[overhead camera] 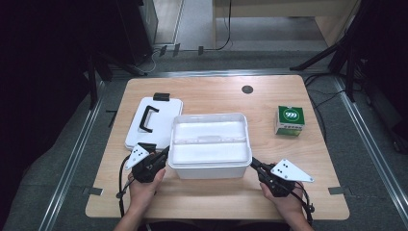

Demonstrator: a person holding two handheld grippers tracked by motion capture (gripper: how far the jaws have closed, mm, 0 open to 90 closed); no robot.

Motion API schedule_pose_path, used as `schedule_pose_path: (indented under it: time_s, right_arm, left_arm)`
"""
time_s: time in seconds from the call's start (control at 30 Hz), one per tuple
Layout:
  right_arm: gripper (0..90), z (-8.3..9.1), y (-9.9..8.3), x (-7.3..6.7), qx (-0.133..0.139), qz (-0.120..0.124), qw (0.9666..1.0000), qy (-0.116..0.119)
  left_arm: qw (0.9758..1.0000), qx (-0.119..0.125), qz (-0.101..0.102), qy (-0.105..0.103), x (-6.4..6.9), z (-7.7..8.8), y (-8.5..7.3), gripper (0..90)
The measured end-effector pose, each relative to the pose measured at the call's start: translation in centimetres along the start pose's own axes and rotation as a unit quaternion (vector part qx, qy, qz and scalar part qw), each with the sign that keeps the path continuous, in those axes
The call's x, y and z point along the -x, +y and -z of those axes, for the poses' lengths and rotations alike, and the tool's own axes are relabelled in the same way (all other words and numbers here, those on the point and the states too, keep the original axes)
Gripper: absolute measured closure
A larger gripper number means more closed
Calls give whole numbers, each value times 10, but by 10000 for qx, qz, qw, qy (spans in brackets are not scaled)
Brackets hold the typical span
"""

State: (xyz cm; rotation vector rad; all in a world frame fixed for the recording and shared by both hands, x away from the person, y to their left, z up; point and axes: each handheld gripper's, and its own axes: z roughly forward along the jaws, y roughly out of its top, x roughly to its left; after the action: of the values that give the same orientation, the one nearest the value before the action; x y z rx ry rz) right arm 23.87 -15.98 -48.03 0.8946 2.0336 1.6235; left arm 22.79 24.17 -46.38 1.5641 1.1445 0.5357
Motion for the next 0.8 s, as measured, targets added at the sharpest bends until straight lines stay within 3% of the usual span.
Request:
schedule_pose_path:
  time_s: [0.2,0.3,0.33,0.37,0.47,0.53,0.63,0.73,0.8]
  right_arm:
    - [899,1,0,-1,-96,163,9994,296]
    - [832,3,0,9,-264,265,9979,537]
    - [824,7,3,16,-384,496,9970,451]
    - [824,7,3,16,-384,496,9970,451]
    - [738,11,16,31,-508,667,9945,626]
    - [705,11,21,35,-560,658,9935,745]
    - [696,8,43,47,-613,774,9920,782]
    - [710,7,55,53,-617,810,9915,809]
    - [734,3,76,58,-670,1017,9871,1035]
  left_arm:
    - [10000,-15,-27,74,-2,3,0,897]
    - [9999,-35,-109,67,-5,9,-1,786]
    - [9999,-35,-150,75,-7,13,-2,739]
    - [9998,-28,-180,122,-8,16,-3,739]
    - [9989,-63,-268,376,-16,28,-10,615]
    - [9988,-95,-236,421,-18,29,-13,582]
    - [9972,-193,-285,664,-25,34,-22,518]
    - [9967,-208,-293,734,-28,35,-24,504]
    - [9961,-192,-317,800,-30,37,-25,497]
